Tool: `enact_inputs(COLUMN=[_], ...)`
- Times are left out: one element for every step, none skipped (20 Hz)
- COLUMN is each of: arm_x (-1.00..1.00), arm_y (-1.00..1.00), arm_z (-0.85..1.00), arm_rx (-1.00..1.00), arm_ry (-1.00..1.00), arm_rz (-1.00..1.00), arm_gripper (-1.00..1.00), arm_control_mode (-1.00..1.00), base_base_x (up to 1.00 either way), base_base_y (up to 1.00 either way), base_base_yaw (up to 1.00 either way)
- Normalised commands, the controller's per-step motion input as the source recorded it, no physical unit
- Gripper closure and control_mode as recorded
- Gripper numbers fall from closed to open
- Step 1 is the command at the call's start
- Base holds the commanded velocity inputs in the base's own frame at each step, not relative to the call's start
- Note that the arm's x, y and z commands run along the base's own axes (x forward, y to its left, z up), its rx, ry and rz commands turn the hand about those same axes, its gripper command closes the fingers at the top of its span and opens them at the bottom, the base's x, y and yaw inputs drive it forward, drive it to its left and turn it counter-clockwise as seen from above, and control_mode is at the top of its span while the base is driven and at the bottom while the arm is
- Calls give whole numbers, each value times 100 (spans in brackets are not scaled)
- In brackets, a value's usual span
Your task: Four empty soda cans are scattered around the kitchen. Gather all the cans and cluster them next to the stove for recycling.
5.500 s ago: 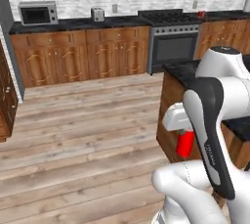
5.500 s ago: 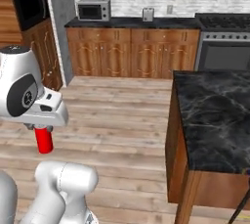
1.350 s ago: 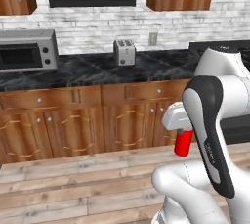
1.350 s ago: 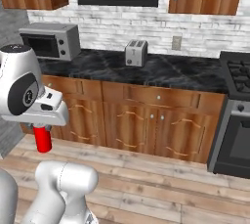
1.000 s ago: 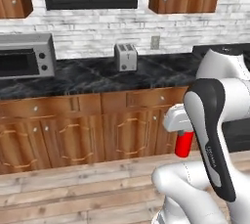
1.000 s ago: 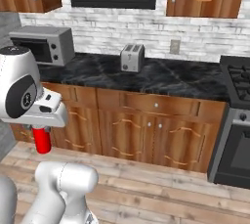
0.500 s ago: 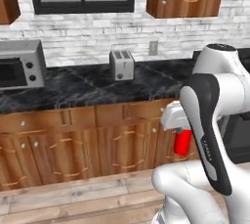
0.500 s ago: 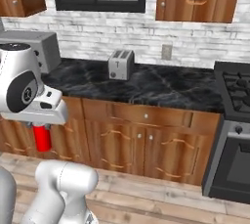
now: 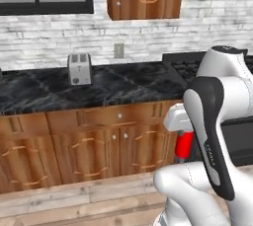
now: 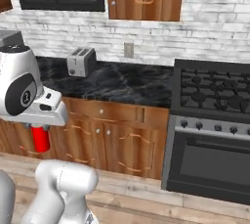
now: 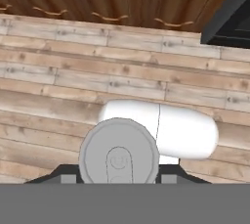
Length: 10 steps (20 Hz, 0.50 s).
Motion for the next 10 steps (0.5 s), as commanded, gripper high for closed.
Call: enact_inputs(arm_x=[0,0,0,0,0,0,0,0,0,0], arm_y=[0,0,0,0,0,0,0,0,0,0], arm_z=[0,0,0,0,0,0,0,0,0,0], arm_rx=[0,0,0,0,0,0,0,0,0,0], arm_ry=[0,0,0,0,0,0,0,0,0,0], arm_rz=[0,0,0,0,0,0,0,0,0,0], arm_gripper=[100,100,100,100,100,100,100,100,100,100], arm_control_mode=[100,100,100,100,100,100,100,100,100,100], base_base_x=[46,48,38,46,54,54,59,59,54,54], base_base_y=[-100,-100,-100,-100,-100,-100,-100,-100,-100,-100], base_base_yaw=[0,0,0,0,0,0,0,0,0,0])
